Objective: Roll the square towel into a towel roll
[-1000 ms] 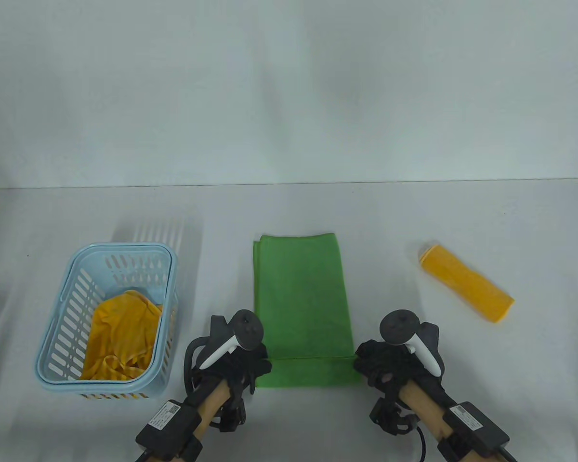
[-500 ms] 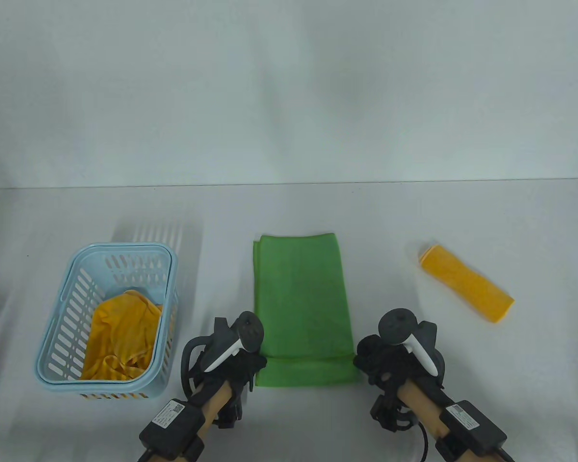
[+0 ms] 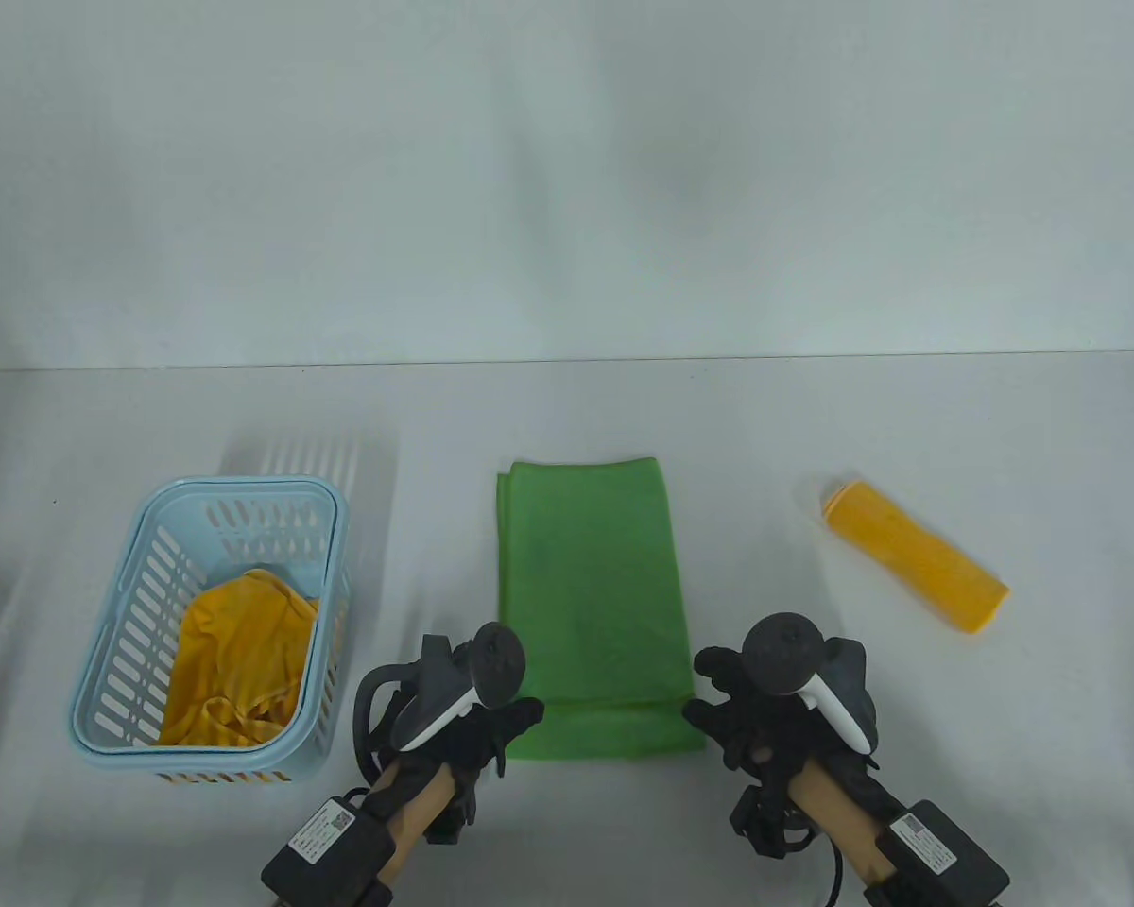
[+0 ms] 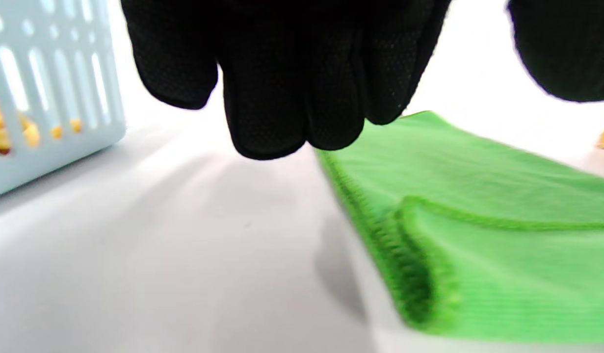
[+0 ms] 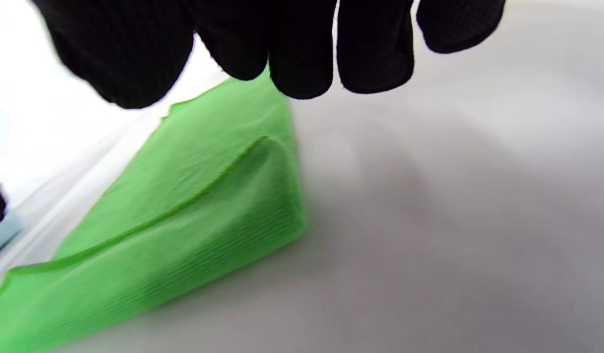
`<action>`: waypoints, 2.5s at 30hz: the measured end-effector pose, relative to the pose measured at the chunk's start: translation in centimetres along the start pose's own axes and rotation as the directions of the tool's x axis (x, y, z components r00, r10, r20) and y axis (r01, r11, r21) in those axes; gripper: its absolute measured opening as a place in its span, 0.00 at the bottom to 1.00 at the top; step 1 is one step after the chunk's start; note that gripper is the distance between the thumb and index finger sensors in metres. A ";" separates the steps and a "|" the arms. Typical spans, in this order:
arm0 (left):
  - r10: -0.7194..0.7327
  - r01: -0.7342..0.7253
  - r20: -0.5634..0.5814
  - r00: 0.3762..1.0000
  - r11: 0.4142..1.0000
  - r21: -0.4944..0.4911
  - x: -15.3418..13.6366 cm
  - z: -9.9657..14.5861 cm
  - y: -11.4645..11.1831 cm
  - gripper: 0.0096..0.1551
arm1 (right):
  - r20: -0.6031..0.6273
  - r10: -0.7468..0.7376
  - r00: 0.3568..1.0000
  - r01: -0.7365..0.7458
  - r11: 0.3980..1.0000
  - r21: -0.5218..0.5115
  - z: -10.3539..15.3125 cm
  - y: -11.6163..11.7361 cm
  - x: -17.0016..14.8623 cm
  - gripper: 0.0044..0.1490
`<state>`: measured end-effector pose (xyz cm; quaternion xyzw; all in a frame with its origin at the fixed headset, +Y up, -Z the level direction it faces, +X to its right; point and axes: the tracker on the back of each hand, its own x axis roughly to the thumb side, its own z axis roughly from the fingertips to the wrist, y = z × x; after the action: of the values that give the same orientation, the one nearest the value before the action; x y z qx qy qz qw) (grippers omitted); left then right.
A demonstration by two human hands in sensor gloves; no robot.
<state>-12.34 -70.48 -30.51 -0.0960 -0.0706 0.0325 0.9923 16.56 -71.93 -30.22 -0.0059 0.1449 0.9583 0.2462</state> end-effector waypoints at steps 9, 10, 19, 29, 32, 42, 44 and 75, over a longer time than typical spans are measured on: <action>-0.099 0.133 0.297 0.950 0.986 -0.097 3.5 1.1 -1.3 0.45 | 0.225 0.187 0.956 -0.216 0.970 0.114 0.7 3.4 2.6 0.48; -0.106 0.144 0.295 0.950 0.983 -0.112 3.7 1.1 -1.7 0.45 | 0.220 0.213 0.952 -0.241 0.964 0.109 0.7 3.6 2.7 0.48; -0.252 0.298 0.279 0.927 0.945 -0.133 3.6 -0.1 -3.3 0.36 | 0.162 0.445 0.881 -0.456 0.890 0.035 0.3 6.1 2.2 0.46; -0.246 0.289 0.262 0.933 0.947 -0.140 3.2 0.0 -3.7 0.42 | 0.168 0.479 0.862 -0.466 0.878 -0.114 -0.2 6.1 2.5 0.30; -0.262 0.307 0.262 0.929 0.940 -0.148 3.1 -0.2 -4.2 0.47 | 0.168 0.421 0.891 -0.406 0.906 -0.117 -0.4 5.6 2.2 0.29; -0.274 0.298 0.210 0.938 0.950 -0.090 2.7 -1.2 -4.2 0.43 | 0.103 0.125 0.987 -0.121 0.992 -0.044 -2.0 3.4 0.3 0.27; -0.221 0.242 0.202 0.954 0.966 -0.087 2.4 -1.3 -3.7 0.38 | 0.101 0.102 0.990 -0.098 0.994 -0.042 -2.0 3.2 0.2 0.27; 0.069 -0.076 -0.044 0.997 0.981 -0.178 -1.0 -2.9 -3.3 0.28 | -0.073 -0.117 0.990 0.117 0.993 -0.006 -3.3 3.1 -1.9 0.28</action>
<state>-12.76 -74.37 -32.84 -0.1881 -0.0509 0.0604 0.9790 16.55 -76.31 -32.37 -0.0496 0.1522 0.9416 0.2964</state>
